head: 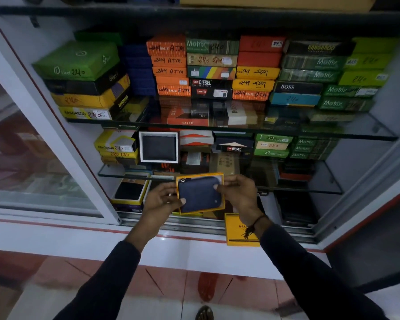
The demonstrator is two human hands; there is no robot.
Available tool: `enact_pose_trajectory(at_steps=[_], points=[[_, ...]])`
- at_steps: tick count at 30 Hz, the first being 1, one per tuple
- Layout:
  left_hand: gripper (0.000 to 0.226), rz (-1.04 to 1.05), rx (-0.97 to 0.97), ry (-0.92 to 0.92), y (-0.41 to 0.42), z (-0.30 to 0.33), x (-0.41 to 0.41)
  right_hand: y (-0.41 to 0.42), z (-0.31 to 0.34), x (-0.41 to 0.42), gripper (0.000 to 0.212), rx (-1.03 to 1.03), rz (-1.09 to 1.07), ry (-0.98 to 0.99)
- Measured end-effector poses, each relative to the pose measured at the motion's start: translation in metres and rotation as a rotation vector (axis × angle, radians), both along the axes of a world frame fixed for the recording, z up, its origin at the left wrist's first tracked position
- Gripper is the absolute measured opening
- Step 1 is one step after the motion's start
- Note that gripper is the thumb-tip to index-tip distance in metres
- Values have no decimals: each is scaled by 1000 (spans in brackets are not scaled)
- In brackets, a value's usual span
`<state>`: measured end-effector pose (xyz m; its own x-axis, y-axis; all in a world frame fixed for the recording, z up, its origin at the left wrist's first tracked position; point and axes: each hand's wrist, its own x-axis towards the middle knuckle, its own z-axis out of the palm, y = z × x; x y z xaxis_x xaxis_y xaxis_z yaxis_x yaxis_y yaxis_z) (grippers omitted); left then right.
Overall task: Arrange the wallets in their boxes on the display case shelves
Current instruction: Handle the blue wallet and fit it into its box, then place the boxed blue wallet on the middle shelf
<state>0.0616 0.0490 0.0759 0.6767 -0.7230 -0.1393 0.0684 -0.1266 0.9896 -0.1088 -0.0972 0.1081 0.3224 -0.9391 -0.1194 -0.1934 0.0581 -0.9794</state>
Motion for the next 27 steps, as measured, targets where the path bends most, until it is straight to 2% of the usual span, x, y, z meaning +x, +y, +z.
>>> enact_pose_trajectory(at_steps=[5,8,12,15,21,25,27], points=[[45,31,-53,-224,-50,42,-7,-31,42,5,24,-94,-120,-53],[45,5,35,-412,-88,57,-7,-58,45,13,25,-50,-196,29],[34,-18,189,-579,-131,63,4,-85,43,25,23,-51,-225,67],[21,60,292,-641,-153,63,14,-98,50,33,22,-54,-225,127],[15,129,288,-700,-165,61,17,-113,52,45,24,-56,-230,211],[15,143,243,-710,-157,55,11,-119,43,37,26,35,-171,78],[17,187,176,-707,-146,50,1,-116,33,24,16,17,-196,52]])
